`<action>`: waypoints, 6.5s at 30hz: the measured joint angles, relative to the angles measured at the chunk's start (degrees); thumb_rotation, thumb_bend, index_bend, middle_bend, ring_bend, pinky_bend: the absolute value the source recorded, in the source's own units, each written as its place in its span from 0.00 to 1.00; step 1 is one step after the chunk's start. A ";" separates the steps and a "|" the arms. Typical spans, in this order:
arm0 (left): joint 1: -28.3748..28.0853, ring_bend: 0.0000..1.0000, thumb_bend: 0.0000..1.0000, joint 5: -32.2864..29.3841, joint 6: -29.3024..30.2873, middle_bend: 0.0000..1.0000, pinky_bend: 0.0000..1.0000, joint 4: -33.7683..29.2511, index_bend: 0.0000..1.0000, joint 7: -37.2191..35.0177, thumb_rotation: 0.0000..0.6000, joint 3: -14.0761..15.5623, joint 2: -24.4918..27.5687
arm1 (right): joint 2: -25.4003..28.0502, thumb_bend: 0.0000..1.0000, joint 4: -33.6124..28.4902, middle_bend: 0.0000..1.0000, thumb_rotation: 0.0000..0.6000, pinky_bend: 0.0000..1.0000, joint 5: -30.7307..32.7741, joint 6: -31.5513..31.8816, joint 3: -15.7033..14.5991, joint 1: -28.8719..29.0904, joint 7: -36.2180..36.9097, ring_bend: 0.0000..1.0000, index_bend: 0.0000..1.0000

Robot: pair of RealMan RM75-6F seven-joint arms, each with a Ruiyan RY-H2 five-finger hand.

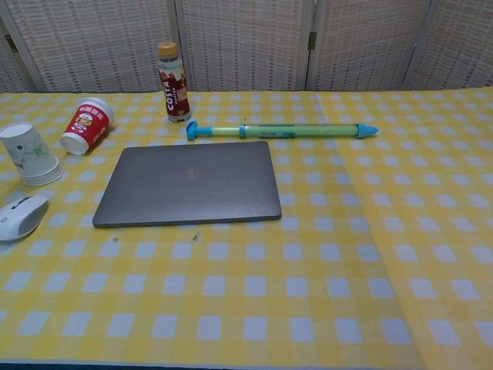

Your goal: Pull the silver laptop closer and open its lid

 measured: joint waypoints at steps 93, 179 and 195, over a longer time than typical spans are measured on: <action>-58.50 0.08 1.00 -30.84 -69.68 0.24 0.00 50.98 0.01 -24.86 0.66 -9.87 -31.26 | 2.34 0.16 -3.93 0.00 0.83 0.00 -1.70 2.62 -0.74 -1.68 1.78 0.05 0.00; -46.52 0.10 1.00 -17.74 -46.06 0.27 0.00 20.23 0.03 -20.75 0.55 -5.81 -18.28 | 2.17 0.16 -1.63 0.00 0.83 0.00 -4.94 6.74 -1.63 -4.41 6.15 0.02 0.00; -51.07 0.08 0.97 -24.61 -50.95 0.26 0.00 27.93 0.05 -13.98 0.56 -6.36 -27.35 | 1.95 0.16 -0.60 0.00 0.83 0.00 -4.06 5.99 -1.58 -4.34 7.16 0.01 0.00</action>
